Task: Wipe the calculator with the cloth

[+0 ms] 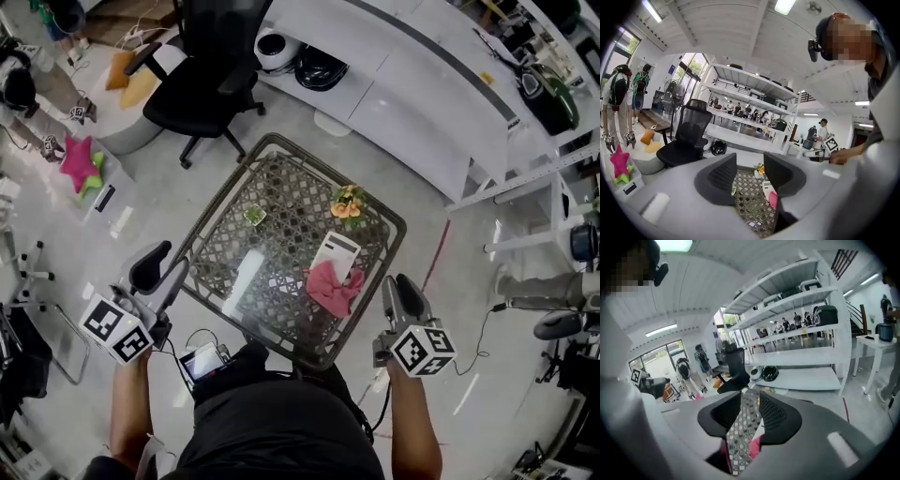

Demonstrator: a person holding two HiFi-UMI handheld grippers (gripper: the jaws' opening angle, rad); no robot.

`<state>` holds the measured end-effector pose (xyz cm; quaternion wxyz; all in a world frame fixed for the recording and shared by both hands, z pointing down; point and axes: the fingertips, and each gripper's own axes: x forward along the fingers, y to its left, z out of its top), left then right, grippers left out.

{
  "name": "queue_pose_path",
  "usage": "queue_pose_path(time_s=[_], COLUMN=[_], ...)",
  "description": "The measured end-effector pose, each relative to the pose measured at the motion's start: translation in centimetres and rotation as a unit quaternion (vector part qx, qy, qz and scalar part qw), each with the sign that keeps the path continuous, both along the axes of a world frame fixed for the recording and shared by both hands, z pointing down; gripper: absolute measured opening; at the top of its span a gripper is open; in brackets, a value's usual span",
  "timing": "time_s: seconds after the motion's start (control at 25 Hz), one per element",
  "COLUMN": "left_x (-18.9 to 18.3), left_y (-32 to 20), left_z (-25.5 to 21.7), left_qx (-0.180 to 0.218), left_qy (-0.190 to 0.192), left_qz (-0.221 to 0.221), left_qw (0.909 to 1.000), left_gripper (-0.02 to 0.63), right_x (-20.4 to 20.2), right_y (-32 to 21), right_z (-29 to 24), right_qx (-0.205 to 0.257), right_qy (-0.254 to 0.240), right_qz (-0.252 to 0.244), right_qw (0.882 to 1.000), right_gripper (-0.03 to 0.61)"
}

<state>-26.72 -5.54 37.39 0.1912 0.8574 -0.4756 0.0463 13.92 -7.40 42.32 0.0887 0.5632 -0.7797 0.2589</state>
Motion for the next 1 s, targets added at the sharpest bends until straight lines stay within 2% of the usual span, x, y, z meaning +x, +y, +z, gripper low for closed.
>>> queue_pose_path(time_s=[0.12,0.28,0.52,0.68,1.0], left_x=[0.6,1.2,1.9,1.9,2.9], left_y=[-0.2,-0.4,-0.7,-0.5,-0.3], left_z=[-0.9,-1.9,-3.0,-3.8,-4.6], left_qx=[0.008,0.018,0.031,0.038,0.043], left_qy=[-0.004,-0.009,-0.01,-0.009,-0.005], left_qz=[0.01,0.022,0.036,0.04,0.046], left_qw=[0.9999,0.9995,0.9988,0.9985,0.998], left_gripper=[0.191,0.192,0.192,0.192,0.192], right_x=[-0.3,0.1,-0.4,-0.8,0.3], right_y=[0.0,0.3,1.2,2.1,3.4], right_z=[-6.0,-12.2,-18.8,-20.6,-21.3], right_qx=[0.052,0.096,0.159,0.175,0.173], right_qy=[-0.014,0.034,0.038,0.039,0.045], right_qz=[0.005,0.02,0.019,0.019,0.028], right_qw=[0.999,0.995,0.986,0.984,0.983], right_gripper=[0.118,0.118,0.118,0.118,0.118])
